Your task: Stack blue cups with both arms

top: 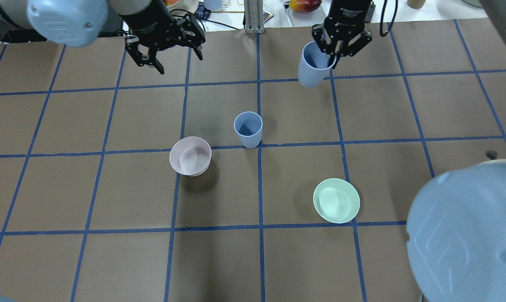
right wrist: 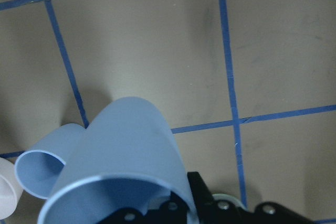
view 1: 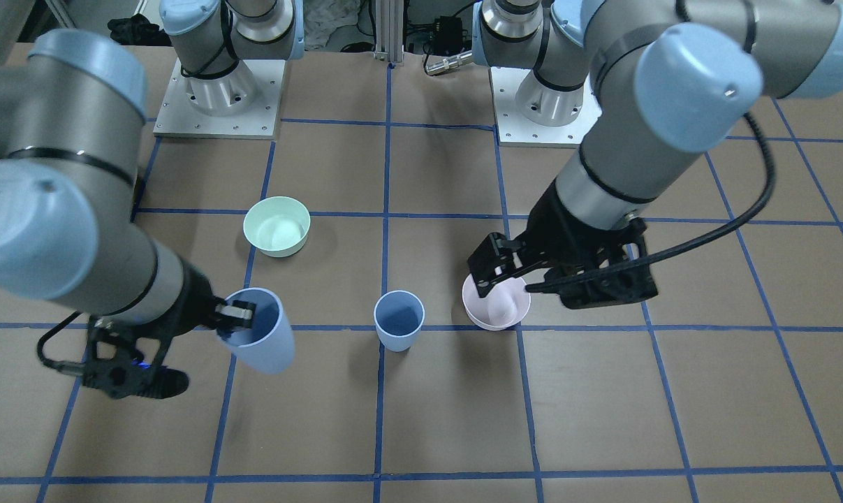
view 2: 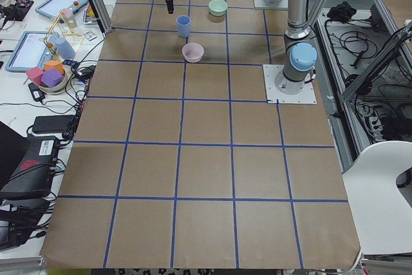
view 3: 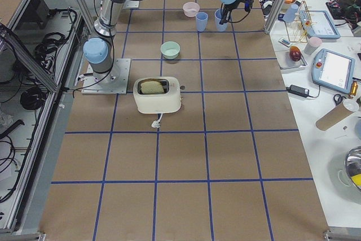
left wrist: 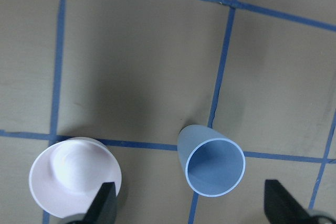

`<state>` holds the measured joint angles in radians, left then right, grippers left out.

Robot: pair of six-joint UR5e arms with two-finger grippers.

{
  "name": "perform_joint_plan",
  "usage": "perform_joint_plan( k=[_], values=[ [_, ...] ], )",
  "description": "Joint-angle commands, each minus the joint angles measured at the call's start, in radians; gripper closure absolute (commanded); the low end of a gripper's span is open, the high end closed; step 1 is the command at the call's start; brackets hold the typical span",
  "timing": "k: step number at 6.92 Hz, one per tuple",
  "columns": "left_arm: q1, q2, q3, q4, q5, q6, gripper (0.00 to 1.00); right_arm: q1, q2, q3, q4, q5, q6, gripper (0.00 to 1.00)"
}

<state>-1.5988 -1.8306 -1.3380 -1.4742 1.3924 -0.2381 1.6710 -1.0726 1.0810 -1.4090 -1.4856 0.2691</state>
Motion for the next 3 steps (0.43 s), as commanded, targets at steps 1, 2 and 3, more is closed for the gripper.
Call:
perform_joint_plan(
  k=[1,2,3],
  values=[
    [0.034,0.124,-0.036,-0.038,0.097,0.046,0.0,0.152,-0.012,0.007,0.007,0.002,0.204,1.0],
    [0.034,0.176,-0.147,-0.02,0.161,0.045,0.0,0.203,-0.004,0.013,0.013,0.008,0.258,1.0],
    [0.031,0.215,-0.25,0.097,0.186,0.049,0.0,0.222,-0.004,0.045,0.001,0.011,0.297,1.0]
  ],
)
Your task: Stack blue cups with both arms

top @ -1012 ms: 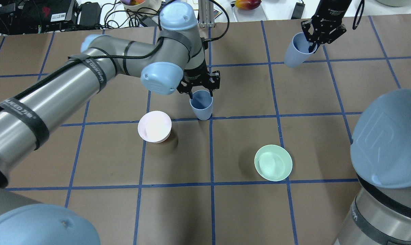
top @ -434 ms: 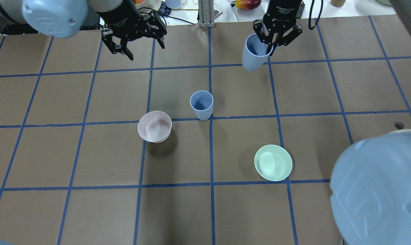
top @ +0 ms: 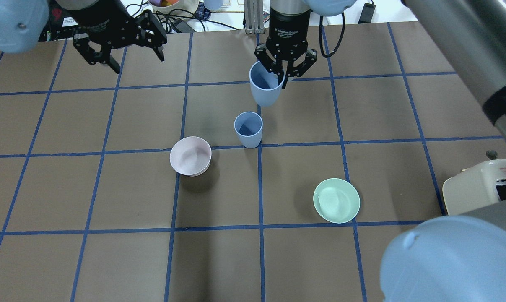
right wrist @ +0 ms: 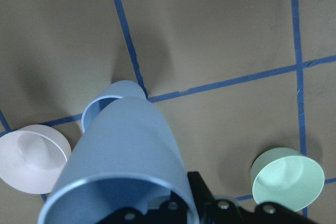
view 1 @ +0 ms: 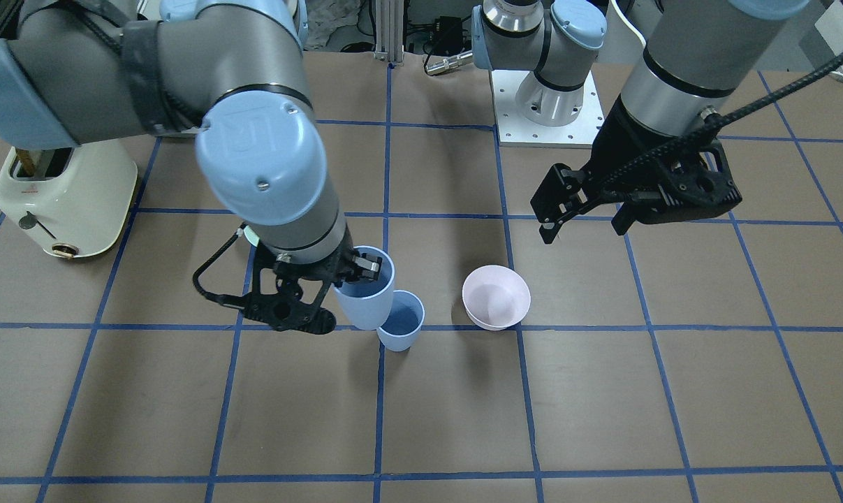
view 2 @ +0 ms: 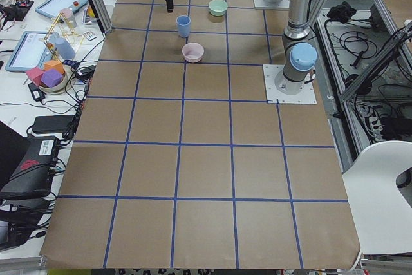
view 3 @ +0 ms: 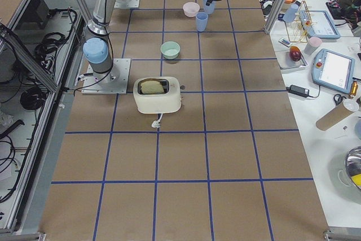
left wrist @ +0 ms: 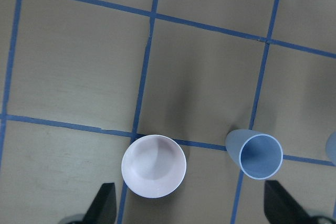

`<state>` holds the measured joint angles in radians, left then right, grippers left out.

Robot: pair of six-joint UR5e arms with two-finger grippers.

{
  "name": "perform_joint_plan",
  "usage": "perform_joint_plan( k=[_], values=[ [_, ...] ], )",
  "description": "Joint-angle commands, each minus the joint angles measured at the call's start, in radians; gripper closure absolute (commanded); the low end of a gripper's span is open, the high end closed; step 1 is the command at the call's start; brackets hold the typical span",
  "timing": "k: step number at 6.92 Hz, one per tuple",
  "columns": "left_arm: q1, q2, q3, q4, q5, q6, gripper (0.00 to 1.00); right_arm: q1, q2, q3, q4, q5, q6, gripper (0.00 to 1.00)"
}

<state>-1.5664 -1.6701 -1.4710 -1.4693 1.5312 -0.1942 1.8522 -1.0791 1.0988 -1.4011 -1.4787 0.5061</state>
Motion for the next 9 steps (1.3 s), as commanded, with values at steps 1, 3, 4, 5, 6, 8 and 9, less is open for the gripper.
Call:
perform_joint_plan(
  k=[1,3,4,5,6,8,9],
  values=[
    [-0.001,0.056,-0.153,0.189,0.046,0.063,0.0,0.047,0.001,0.068,-0.01,0.033,0.06,1.0],
    [-0.001,0.024,-0.147,0.201,0.046,0.133,0.0,0.048,0.004,0.125,-0.103,0.061,0.061,1.0],
    [-0.003,0.021,-0.144,0.199,0.041,0.133,0.0,0.048,0.008,0.127,-0.111,0.061,0.06,1.0],
    [-0.003,0.023,-0.144,0.201,0.04,0.133,0.0,0.048,0.011,0.128,-0.107,0.063,0.063,1.0],
    [-0.003,0.03,-0.146,0.199,0.043,0.133,0.0,0.047,0.013,0.133,-0.107,0.051,0.061,1.0],
    [-0.003,0.036,-0.147,0.199,0.041,0.133,0.0,0.044,0.019,0.133,-0.113,0.061,0.061,1.0],
    [-0.003,0.039,-0.149,0.199,0.041,0.133,0.0,0.044,0.019,0.13,-0.114,0.063,0.063,1.0]
  ],
)
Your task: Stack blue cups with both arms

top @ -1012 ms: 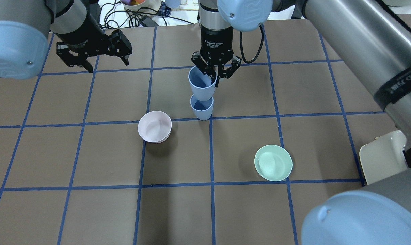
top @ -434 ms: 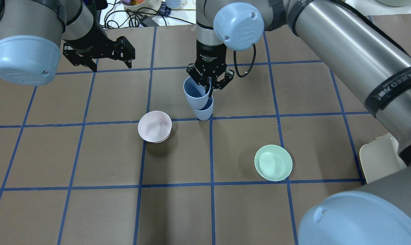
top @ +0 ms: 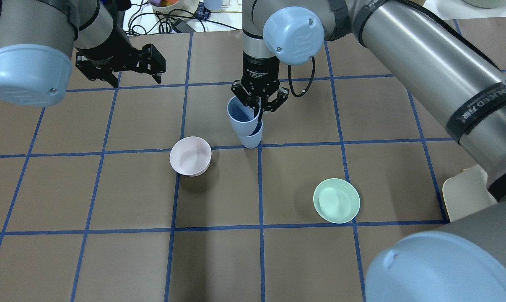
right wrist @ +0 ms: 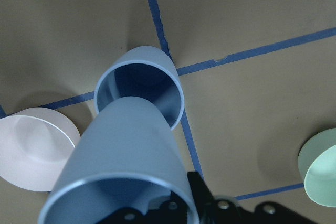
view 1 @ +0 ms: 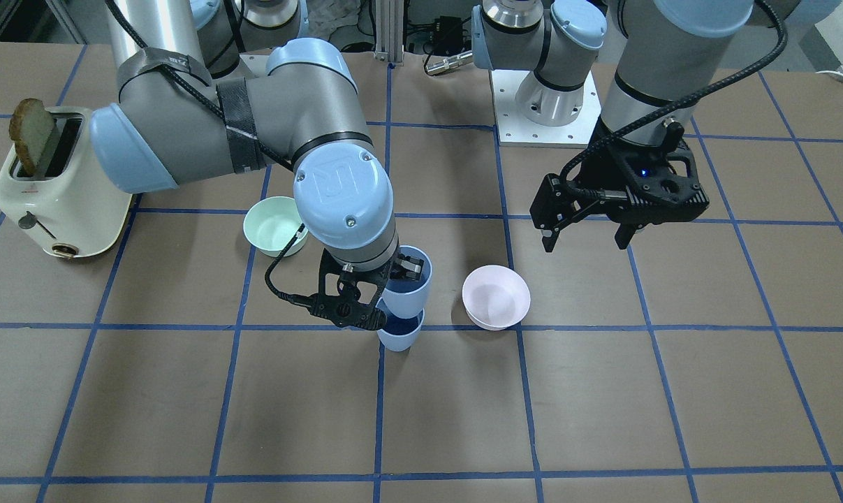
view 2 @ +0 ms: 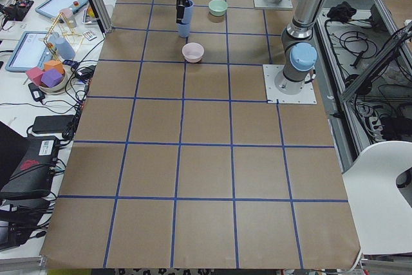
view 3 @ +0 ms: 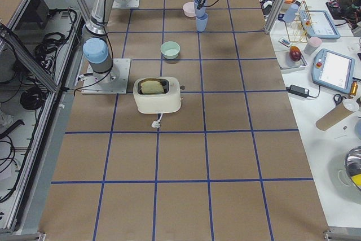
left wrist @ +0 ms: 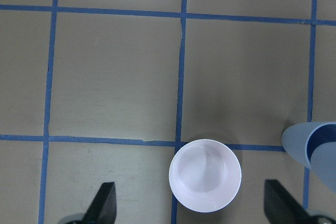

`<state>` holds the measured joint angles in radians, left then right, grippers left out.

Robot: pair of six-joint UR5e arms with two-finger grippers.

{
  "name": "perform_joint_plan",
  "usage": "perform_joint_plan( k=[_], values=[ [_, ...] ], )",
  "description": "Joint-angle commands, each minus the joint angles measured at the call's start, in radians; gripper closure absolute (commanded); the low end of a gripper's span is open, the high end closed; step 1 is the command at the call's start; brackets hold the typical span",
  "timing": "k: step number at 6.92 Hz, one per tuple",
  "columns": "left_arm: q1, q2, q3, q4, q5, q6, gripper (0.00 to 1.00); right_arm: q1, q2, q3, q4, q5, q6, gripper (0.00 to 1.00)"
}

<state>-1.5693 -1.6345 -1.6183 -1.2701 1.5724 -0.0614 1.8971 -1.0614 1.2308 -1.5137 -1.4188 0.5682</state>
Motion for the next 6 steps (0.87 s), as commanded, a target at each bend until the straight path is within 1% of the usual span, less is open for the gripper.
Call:
perform_joint_plan(
  k=[1,4,6],
  values=[
    [0.0,0.007,-0.005,0.0,0.0,0.0,0.0,-0.009,0.004,-0.002,-0.002,-0.006,0.001,1.0],
    [0.0,0.013,-0.006,-0.002,0.0,0.0,0.0,-0.016,0.003,-0.01,-0.003,-0.011,0.002,1.0],
    [0.0,0.013,-0.008,-0.002,0.001,0.0,0.0,-0.018,0.004,0.001,-0.005,0.001,0.002,1.0]
  ],
)
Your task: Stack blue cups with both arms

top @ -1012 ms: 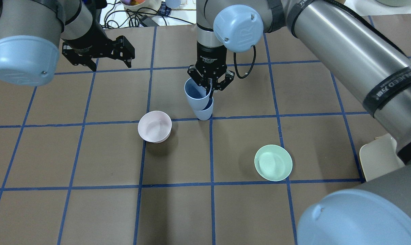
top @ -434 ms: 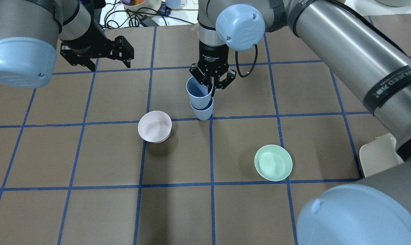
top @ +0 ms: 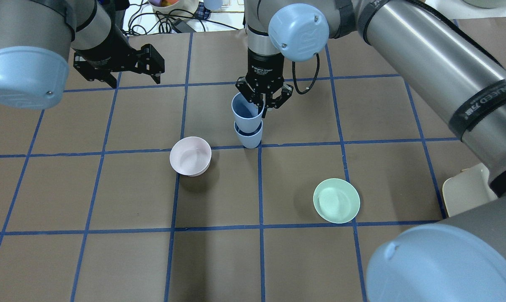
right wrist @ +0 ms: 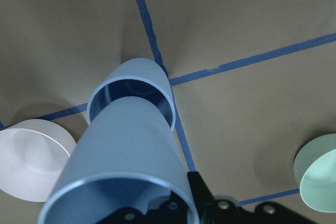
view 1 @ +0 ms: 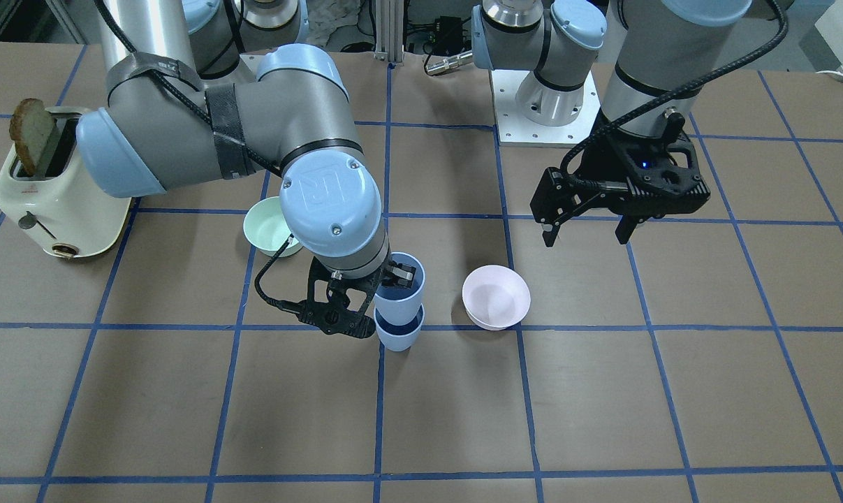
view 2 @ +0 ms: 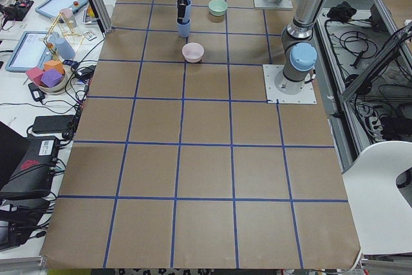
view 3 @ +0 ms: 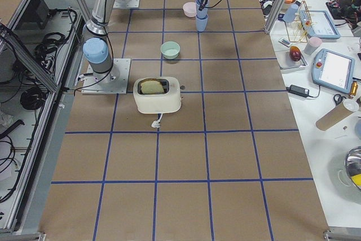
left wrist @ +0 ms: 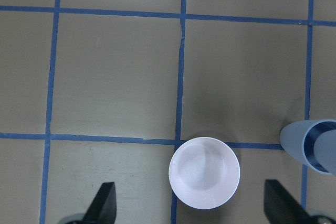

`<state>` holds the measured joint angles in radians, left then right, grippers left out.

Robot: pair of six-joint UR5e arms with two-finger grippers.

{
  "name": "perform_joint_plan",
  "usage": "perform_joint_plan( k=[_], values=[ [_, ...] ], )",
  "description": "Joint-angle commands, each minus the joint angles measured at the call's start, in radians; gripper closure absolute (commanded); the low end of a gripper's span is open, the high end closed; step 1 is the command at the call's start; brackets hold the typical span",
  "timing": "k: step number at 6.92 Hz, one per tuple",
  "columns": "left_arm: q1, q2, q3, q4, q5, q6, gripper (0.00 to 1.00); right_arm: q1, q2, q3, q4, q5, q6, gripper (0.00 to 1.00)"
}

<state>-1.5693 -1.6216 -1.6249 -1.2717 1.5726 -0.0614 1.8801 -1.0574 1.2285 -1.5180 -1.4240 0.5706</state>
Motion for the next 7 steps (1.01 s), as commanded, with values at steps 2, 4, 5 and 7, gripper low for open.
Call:
perform_joint_plan(
  k=[2,4,5,7],
  values=[
    [0.0,0.0,-0.001,0.0,0.001,-0.001,0.0,-0.001,0.01,0.003,-0.004,0.005,0.0,1.0],
    [0.0,0.0,0.0,0.0,0.001,0.0,0.0,-0.001,0.008,-0.004,-0.004,-0.007,-0.003,0.21],
    [0.0,0.002,-0.001,-0.002,0.001,0.0,0.0,-0.006,0.005,-0.015,-0.002,-0.006,-0.023,0.14],
    [0.0,0.002,-0.001,-0.002,0.001,0.0,0.0,-0.069,-0.03,-0.059,0.002,-0.015,-0.025,0.0]
  ],
)
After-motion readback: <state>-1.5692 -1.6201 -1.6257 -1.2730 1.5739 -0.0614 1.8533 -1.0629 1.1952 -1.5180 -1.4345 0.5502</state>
